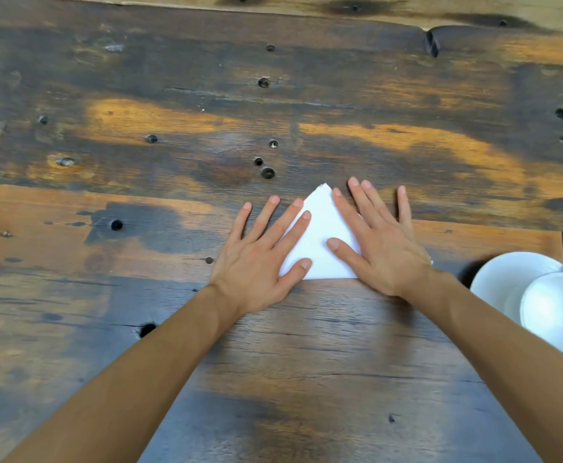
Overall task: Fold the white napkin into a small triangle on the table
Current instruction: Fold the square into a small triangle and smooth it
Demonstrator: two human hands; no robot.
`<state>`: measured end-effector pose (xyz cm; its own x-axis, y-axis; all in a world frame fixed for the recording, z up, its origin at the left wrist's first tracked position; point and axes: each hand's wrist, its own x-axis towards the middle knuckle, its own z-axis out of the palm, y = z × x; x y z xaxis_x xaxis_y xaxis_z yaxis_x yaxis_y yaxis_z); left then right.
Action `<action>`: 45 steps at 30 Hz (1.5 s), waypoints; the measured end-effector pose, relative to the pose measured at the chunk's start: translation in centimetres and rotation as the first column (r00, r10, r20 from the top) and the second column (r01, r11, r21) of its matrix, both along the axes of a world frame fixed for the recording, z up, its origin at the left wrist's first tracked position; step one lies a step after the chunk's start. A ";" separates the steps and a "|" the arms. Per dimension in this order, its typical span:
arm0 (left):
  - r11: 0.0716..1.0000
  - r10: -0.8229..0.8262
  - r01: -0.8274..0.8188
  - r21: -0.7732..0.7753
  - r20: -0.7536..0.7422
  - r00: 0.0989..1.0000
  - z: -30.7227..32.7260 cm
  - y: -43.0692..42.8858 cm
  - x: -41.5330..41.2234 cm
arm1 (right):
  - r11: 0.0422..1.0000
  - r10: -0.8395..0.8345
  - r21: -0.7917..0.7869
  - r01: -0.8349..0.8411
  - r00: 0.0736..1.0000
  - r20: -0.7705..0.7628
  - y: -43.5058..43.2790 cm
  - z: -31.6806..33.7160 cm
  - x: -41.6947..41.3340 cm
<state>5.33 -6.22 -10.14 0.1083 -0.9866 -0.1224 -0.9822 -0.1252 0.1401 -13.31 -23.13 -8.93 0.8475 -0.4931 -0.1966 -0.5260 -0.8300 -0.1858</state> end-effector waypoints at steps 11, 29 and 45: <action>0.999 -0.025 0.025 -0.020 0.025 0.999 -0.4 0.1 0.2 | 0.997 0.049 0.050 -0.053 0.996 0.075 -1.5 -0.2 -1.6; 0.994 0.098 -0.100 0.040 0.050 0.994 2.2 10.8 -5.1 | 0.999 0.046 0.028 -0.046 0.999 0.008 -1.2 0.0 -1.1; 0.986 0.140 -0.137 0.092 -0.034 0.990 0.7 12.1 -4.2 | 0.991 -0.007 0.137 -0.012 0.991 0.137 16.6 1.9 5.3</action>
